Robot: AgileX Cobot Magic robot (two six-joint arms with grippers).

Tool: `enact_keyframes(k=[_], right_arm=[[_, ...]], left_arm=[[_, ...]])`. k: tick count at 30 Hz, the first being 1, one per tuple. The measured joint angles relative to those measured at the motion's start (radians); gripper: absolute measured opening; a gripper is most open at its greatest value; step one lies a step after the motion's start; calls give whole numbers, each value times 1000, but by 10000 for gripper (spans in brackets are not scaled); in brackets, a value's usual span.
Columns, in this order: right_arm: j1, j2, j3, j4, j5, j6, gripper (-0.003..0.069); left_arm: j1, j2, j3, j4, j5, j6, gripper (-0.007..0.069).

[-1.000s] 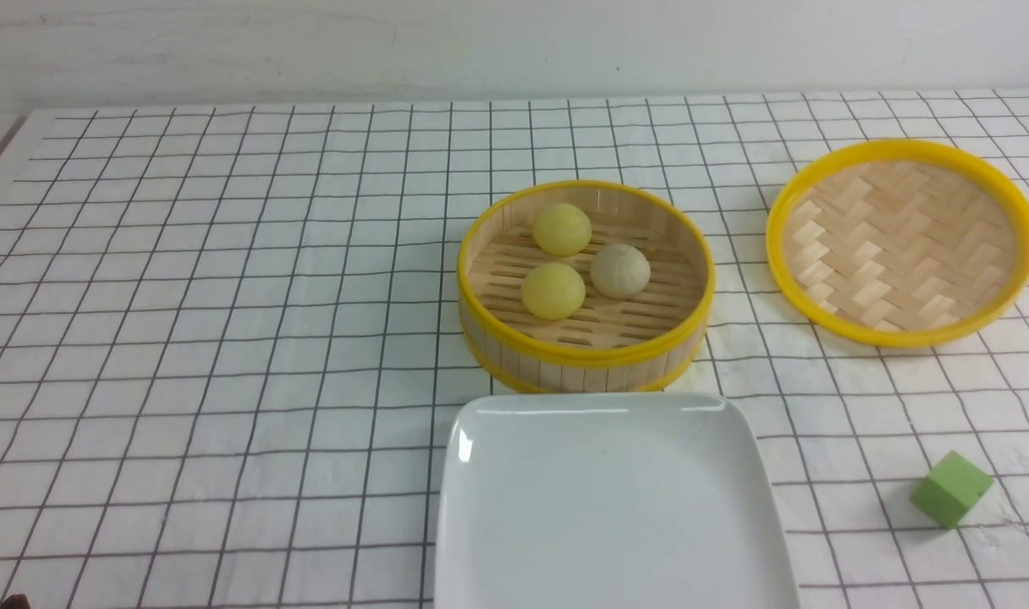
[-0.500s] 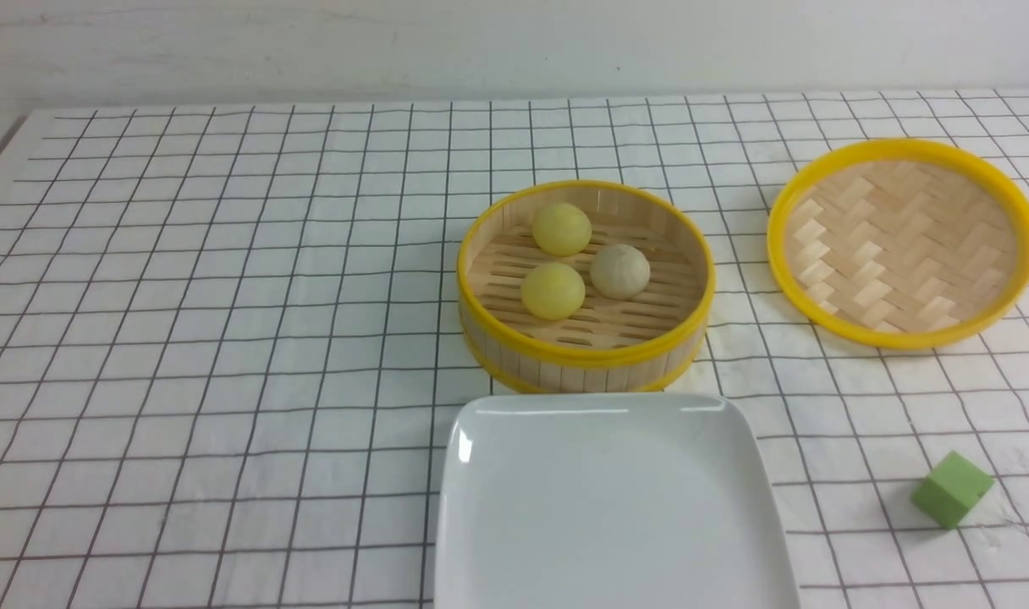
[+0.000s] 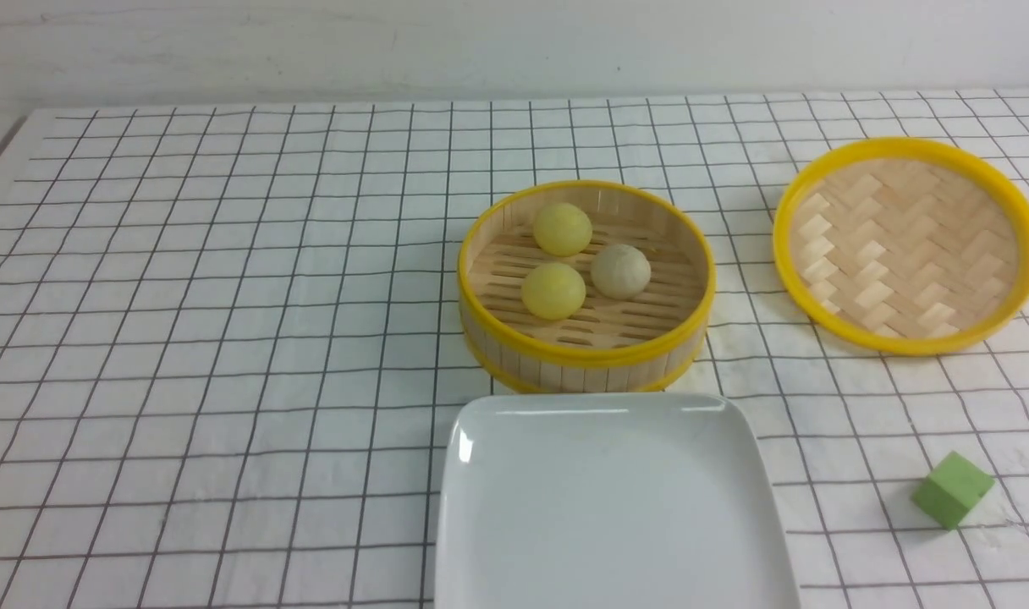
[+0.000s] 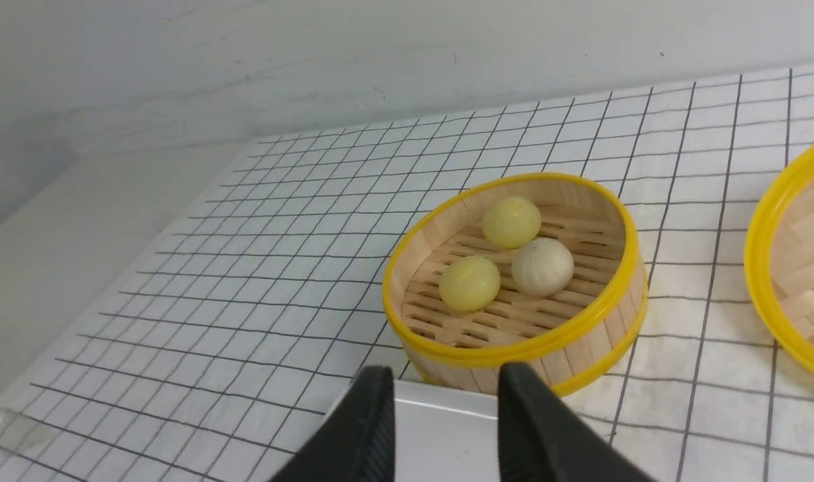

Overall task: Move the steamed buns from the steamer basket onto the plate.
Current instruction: Use the right arm to grab the steamed stuffed bun that is closest to it

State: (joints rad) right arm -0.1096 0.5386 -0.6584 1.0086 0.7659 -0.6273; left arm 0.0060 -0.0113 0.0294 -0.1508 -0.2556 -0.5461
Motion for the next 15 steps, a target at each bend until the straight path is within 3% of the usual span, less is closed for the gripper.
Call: enact_keyframes(k=[5,15], right_arm=[[0,19,-12,-1,7,-137,240],[0,19,-14,62,39,-160,240]], left_arm=[[0,0,0,-2,-33,-8,241],[0,0,0,-19,-31,-147,241]])
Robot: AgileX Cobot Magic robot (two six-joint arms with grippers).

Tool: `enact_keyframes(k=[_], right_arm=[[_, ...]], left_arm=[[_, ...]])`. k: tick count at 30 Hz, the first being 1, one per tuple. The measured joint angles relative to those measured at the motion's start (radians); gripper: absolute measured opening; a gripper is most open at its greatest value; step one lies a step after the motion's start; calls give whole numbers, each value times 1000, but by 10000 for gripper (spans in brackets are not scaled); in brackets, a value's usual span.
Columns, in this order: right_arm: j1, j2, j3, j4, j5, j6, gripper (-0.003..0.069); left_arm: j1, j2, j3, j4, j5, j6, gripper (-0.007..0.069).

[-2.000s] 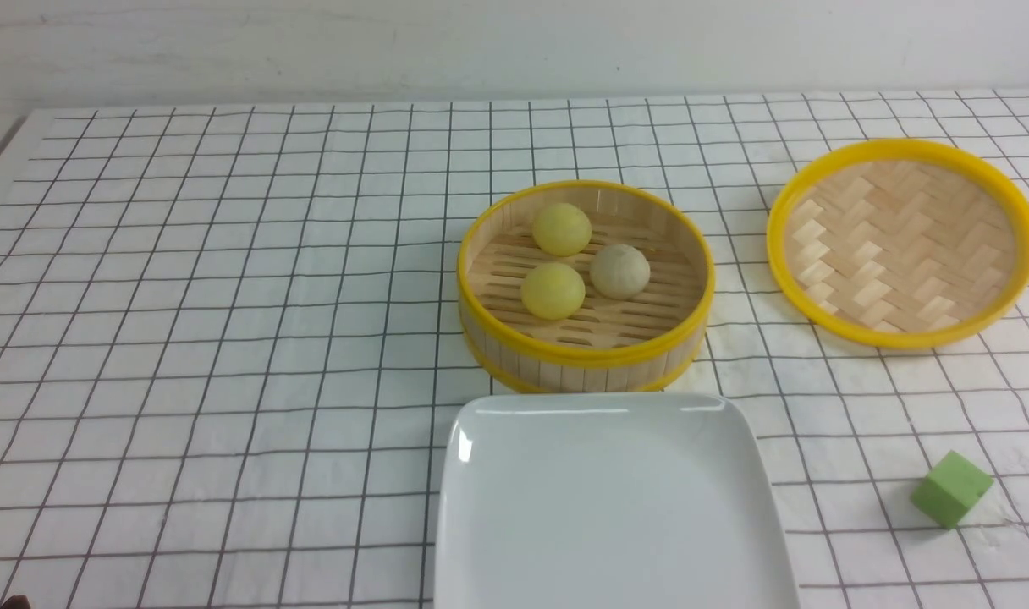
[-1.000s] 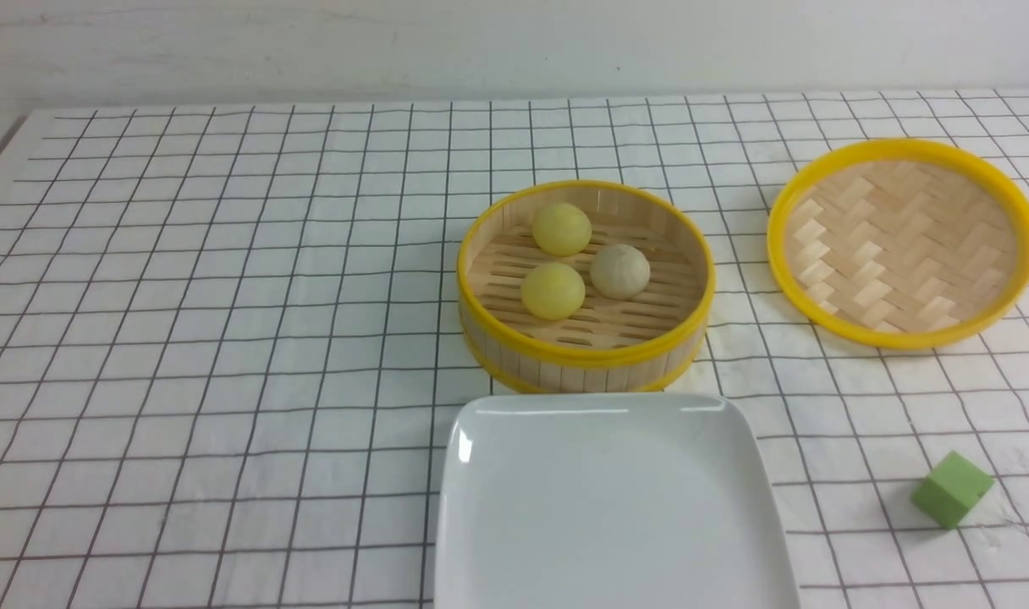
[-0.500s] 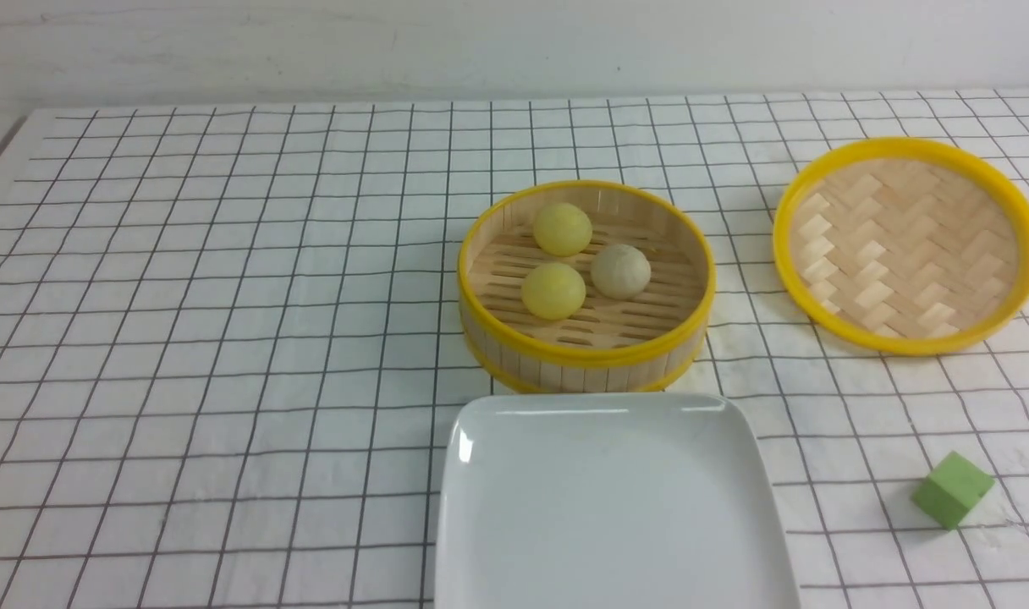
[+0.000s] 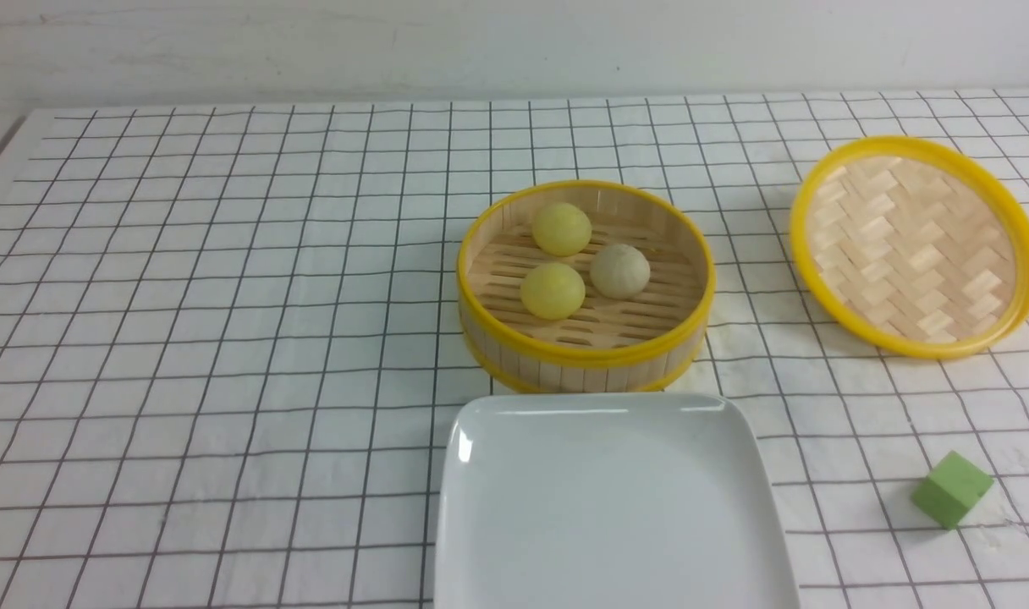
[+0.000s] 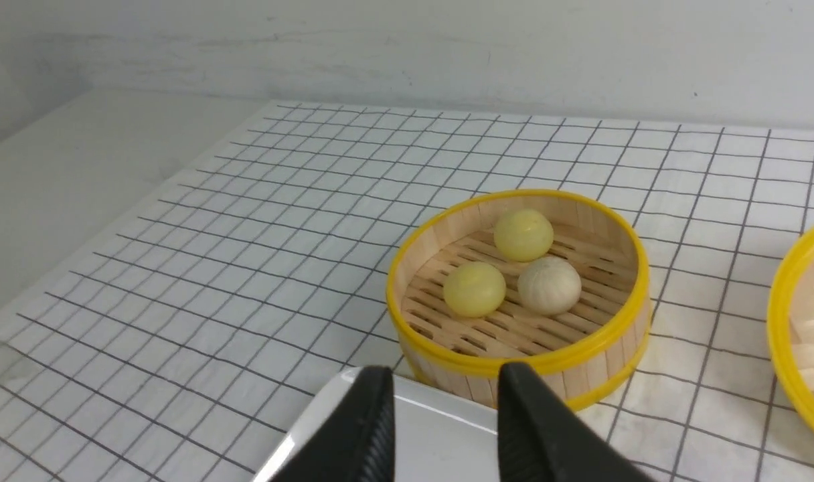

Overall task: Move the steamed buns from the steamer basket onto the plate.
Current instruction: Use the right arm to grab the steamed stuffed bun that is closest to it

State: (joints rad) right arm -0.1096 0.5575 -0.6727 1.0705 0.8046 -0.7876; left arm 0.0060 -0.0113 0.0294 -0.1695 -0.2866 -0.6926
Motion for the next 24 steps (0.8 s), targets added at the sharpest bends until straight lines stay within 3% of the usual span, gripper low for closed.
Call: enact_keyframes(k=[14,20,24], right_arm=[[0,0,0,29,1,0,240],[0,8,0,12,34,0,240],[0,50,-14,1,48,0,242]], left_arm=[[0,0,0,6,100,-51,242],[-61,0,-72,267,328,-62,299],[-113,46,-201,358,414,-62,337]])
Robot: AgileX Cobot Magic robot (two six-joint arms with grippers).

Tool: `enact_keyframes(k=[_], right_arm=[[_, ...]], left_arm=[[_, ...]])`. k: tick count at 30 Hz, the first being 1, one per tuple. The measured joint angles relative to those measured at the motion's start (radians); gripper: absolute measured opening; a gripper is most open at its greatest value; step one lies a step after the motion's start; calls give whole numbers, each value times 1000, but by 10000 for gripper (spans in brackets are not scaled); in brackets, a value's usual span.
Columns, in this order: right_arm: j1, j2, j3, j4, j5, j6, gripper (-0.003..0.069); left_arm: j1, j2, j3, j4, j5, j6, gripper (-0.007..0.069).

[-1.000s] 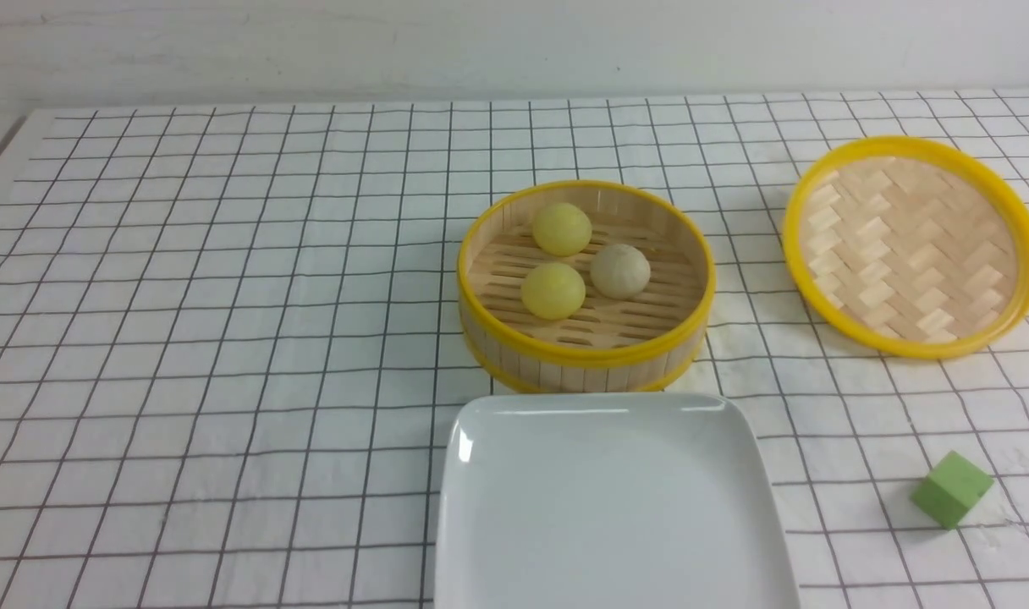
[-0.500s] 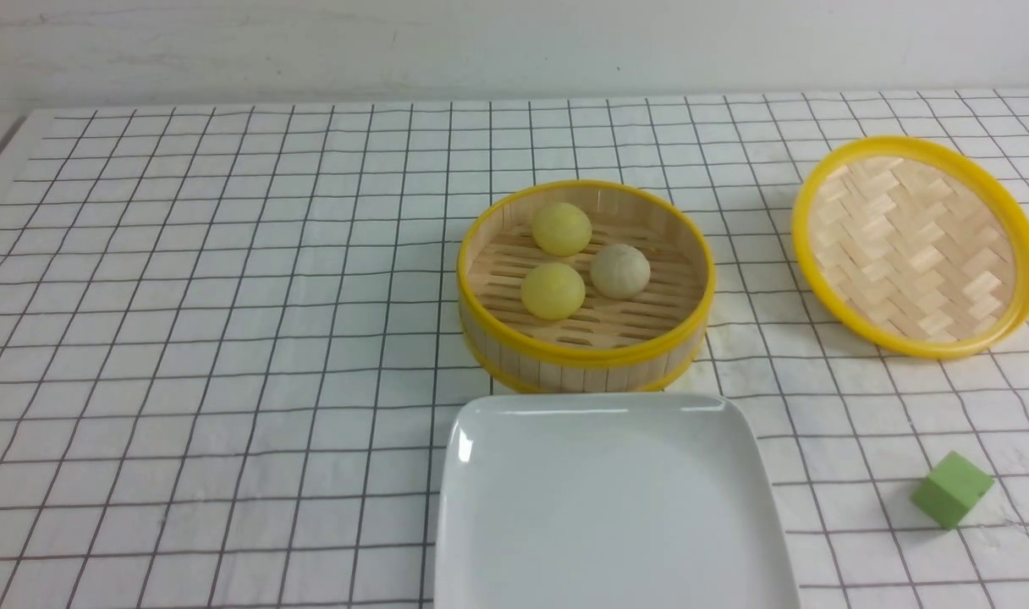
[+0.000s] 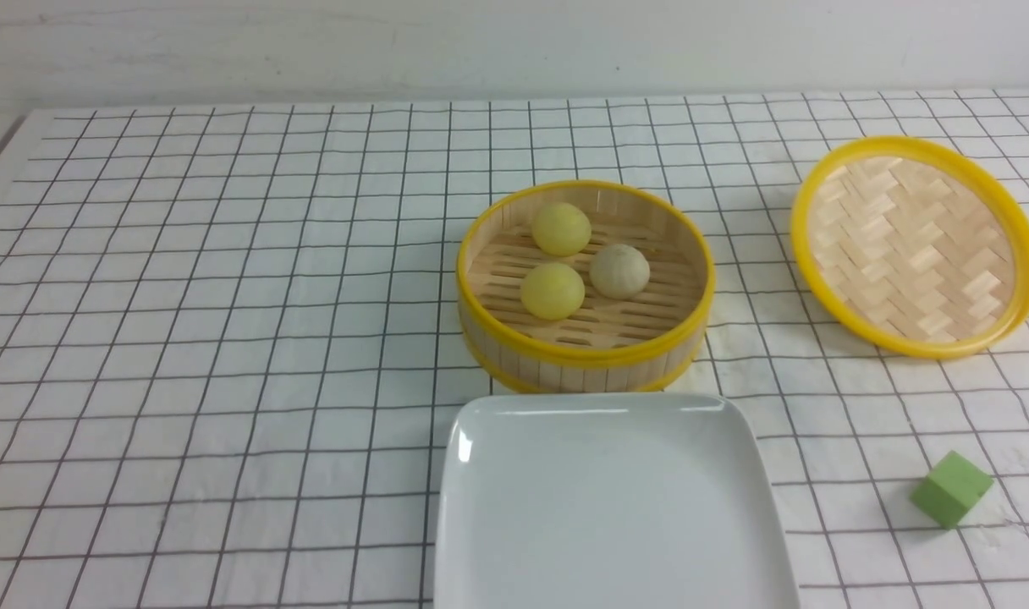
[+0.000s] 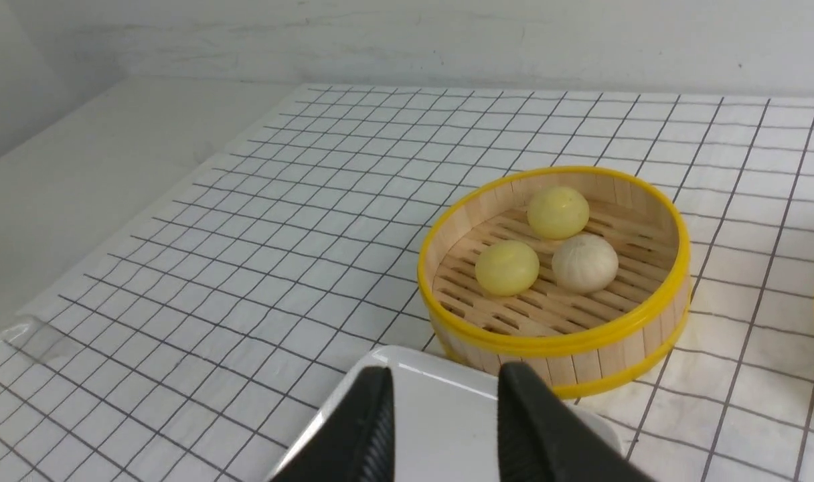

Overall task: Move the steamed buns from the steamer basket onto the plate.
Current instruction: Use the right arm to grab the steamed stuffed bun that is closest to it

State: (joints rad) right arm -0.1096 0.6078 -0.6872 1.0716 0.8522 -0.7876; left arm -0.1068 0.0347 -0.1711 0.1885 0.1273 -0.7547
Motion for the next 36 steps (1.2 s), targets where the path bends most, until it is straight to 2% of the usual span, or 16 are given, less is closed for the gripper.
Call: enact_keyframes(k=[6,14,20,25,26,32,36], right_arm=[[0,182,-126,-18,73,-11,260],[0,491,-367,-78,234,-106,263],[3,703,-519,-117,314,-192,264],[64,866,-659,-131,315,-219,264],[118,934,-710,-144,306,-237,264],[227,1077,-828,-236,235,-240,264],[281,1202,-913,-297,119,-240,264]], left_arm=[[-35,97,-143,77,210,25,342],[-36,281,-239,70,236,118,342],[-36,463,-255,-14,223,207,342],[-36,556,-292,-59,185,289,337],[-36,568,-309,-67,167,305,332],[-37,571,-332,-70,113,315,311],[-37,571,-332,-71,108,315,302]])
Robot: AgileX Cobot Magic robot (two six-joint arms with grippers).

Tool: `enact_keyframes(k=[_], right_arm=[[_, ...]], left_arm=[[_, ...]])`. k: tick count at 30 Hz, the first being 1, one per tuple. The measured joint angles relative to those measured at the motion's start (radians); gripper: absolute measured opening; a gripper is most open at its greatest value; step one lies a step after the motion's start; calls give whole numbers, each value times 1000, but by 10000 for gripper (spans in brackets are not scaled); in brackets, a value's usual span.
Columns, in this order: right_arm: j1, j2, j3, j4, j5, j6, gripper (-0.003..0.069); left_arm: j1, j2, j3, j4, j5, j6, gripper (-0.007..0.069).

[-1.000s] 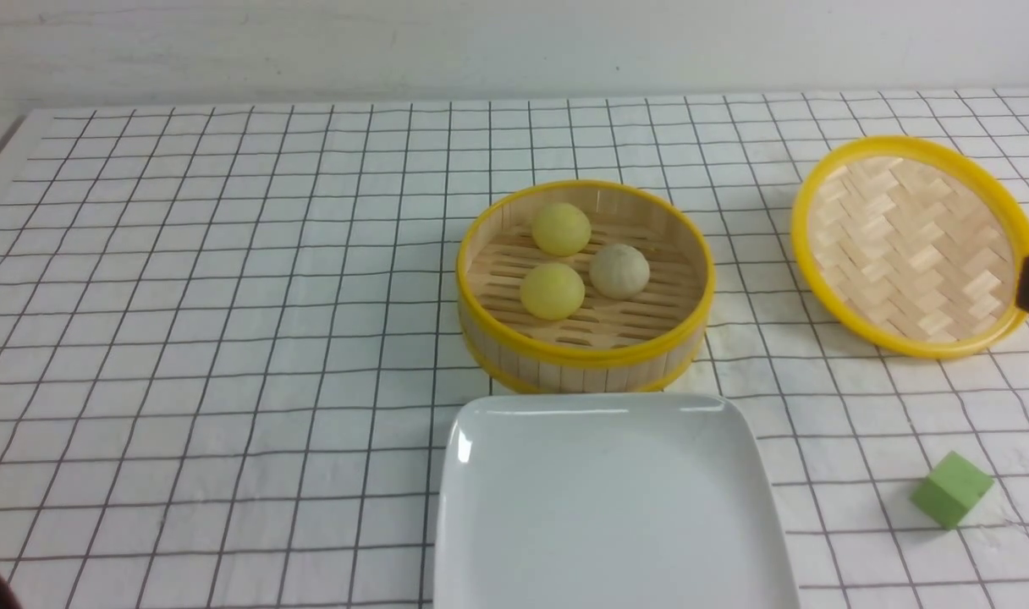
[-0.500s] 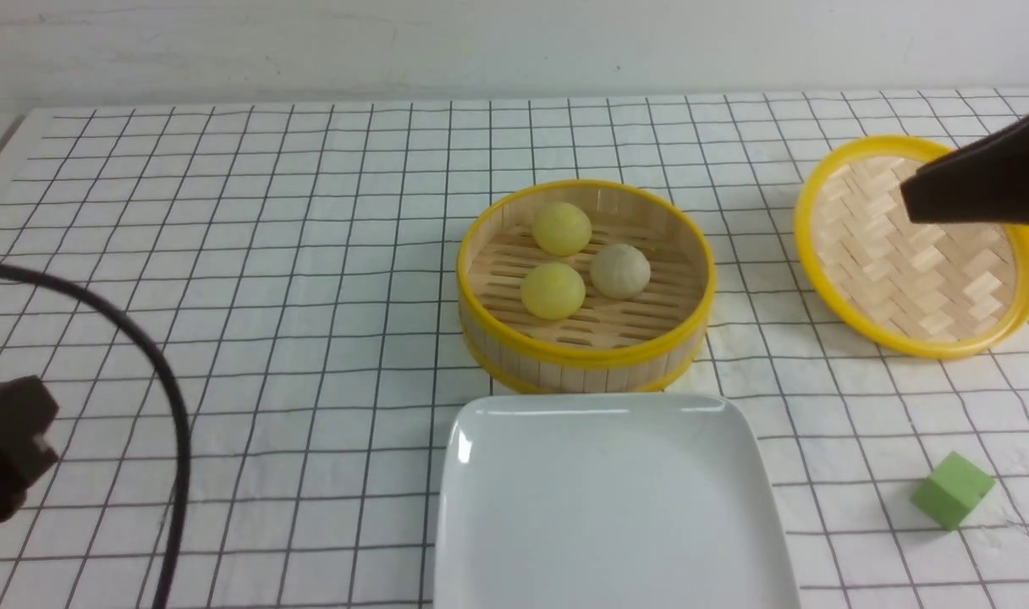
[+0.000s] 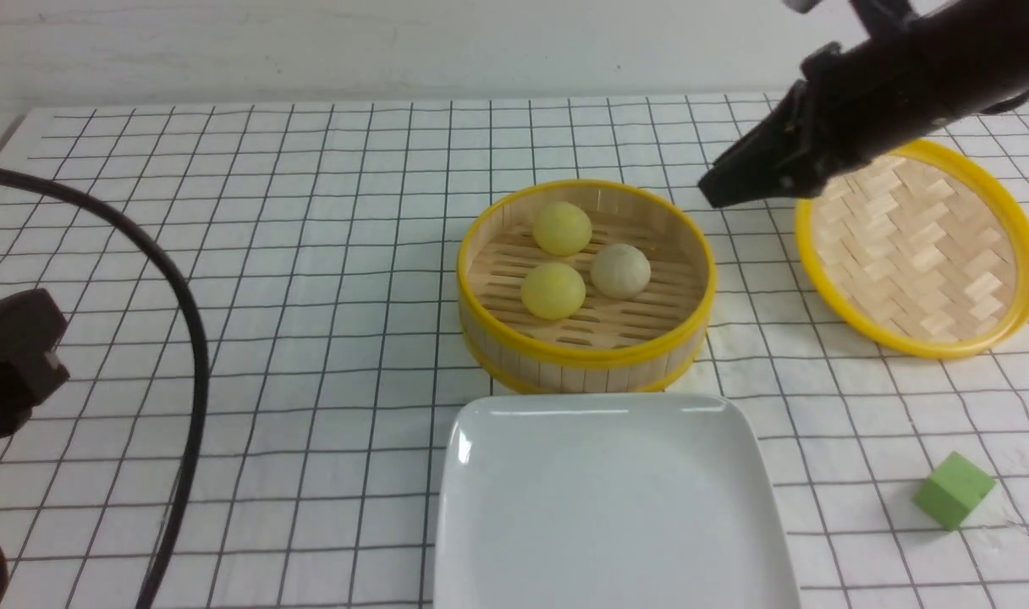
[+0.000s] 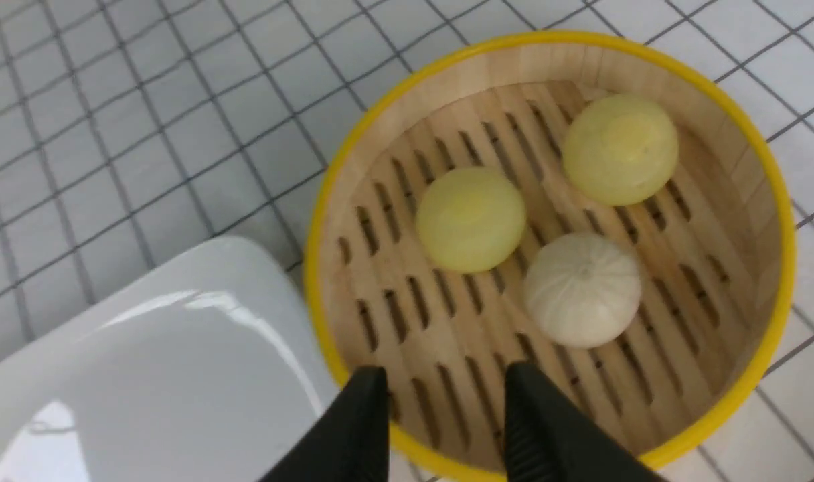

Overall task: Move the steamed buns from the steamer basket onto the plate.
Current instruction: Use the right arm to grab the steamed stuffed bun that is closest to it

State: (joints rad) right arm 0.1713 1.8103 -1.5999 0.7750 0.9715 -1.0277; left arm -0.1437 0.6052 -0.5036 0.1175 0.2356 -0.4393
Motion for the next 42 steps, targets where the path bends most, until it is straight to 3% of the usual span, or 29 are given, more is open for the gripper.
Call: enact_keyframes(k=[5,13,21,31,42], right_arm=[[41,153,-113,-77,-46,16,264],[66,408,-428,-326,93,246,264],[93,485,-587,-333,207,274,264],[164,539,-599,-350,208,275,264],[167,571,-608,-441,181,290,264]], left_arm=[[0,0,0,0,0,0,302],[0,0,0,1,0,0,302],[0,0,0,1,0,1,302],[0,21,0,29,0,4,302],[0,22,0,36,-1,4,302]])
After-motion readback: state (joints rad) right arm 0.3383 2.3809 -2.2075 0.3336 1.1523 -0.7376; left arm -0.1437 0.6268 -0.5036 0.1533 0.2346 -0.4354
